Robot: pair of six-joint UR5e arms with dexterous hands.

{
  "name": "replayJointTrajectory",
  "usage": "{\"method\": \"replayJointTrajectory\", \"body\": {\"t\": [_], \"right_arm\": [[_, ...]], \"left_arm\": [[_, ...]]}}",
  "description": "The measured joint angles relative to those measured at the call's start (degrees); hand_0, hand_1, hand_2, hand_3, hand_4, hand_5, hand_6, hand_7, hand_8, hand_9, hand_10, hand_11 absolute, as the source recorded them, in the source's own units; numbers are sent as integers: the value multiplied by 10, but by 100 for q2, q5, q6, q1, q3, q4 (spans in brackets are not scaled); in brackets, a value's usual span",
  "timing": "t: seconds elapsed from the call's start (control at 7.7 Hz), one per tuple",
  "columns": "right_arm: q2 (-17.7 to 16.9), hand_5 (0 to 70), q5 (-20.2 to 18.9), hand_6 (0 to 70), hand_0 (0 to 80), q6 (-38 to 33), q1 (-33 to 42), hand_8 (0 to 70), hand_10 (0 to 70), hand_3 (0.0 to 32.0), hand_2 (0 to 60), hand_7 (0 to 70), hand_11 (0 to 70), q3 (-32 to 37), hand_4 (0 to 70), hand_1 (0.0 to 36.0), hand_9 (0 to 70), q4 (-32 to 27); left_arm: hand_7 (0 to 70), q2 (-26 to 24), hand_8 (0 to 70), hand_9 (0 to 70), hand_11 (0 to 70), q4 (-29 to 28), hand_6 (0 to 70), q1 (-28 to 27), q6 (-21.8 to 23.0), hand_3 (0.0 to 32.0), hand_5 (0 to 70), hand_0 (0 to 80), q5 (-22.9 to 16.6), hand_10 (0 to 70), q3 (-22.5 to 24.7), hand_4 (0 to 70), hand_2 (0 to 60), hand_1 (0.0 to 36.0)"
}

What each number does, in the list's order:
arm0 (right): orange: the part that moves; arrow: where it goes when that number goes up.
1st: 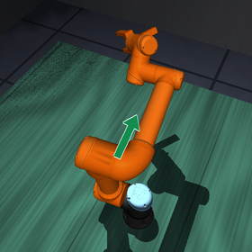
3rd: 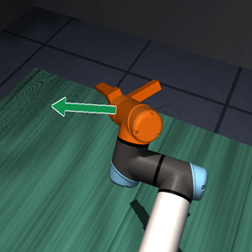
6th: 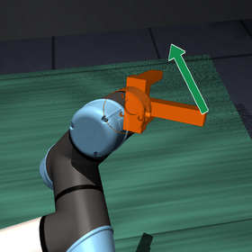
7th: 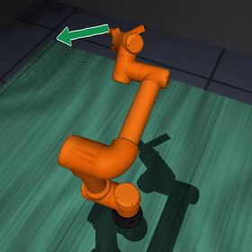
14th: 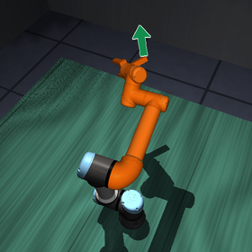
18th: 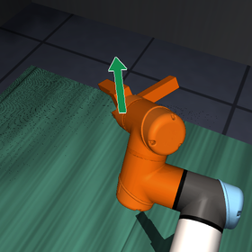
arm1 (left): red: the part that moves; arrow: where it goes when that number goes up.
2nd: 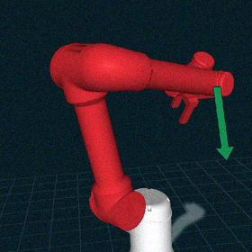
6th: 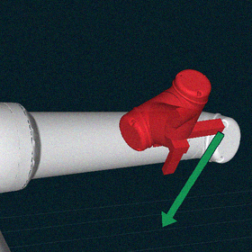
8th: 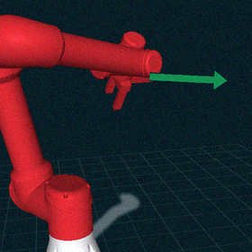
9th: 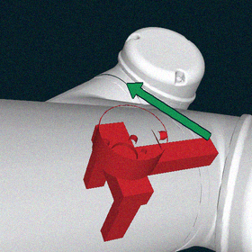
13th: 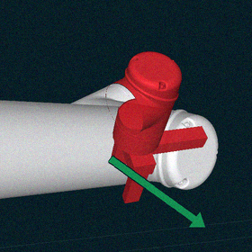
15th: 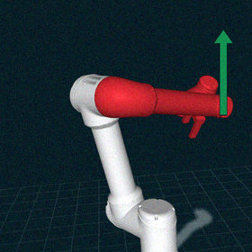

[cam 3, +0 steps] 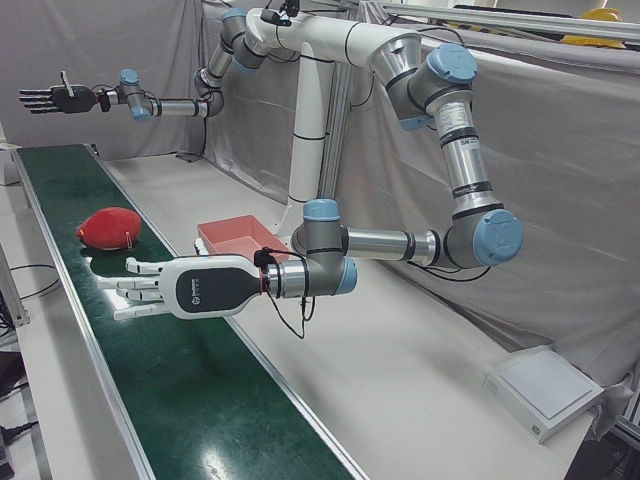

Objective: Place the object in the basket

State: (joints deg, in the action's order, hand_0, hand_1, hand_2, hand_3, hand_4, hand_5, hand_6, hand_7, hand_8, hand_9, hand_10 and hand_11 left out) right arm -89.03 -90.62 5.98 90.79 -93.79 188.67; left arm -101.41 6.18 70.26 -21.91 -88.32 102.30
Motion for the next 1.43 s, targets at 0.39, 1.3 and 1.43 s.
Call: {"method": "replayJointTrajectory", "body": {"t": [0.39, 1.3, 1.43], "right_arm": [[0, 0, 0, 0, 0, 0, 0, 0, 0, 0, 0, 0, 0, 1, 0, 0, 0, 2], [0, 0, 0, 0, 0, 0, 0, 0, 0, 0, 0, 0, 0, 1, 0, 0, 0, 3], [0, 0, 0, 0, 0, 0, 0, 0, 0, 0, 0, 0, 0, 1, 0, 0, 0, 3]], "left_arm": [[55, -132, 139, 210, 0, 1, 66, -1, -21, 0, 336, 574, 41, 0, -3, 165, 0, 194], [54, -150, 141, 212, 0, 24, 67, -6, -24, 0, 340, 572, 50, 0, -5, 161, 0, 196], [54, -139, 141, 212, 0, 24, 66, -5, -24, 0, 343, 573, 51, 0, -11, 163, 0, 197]]}}
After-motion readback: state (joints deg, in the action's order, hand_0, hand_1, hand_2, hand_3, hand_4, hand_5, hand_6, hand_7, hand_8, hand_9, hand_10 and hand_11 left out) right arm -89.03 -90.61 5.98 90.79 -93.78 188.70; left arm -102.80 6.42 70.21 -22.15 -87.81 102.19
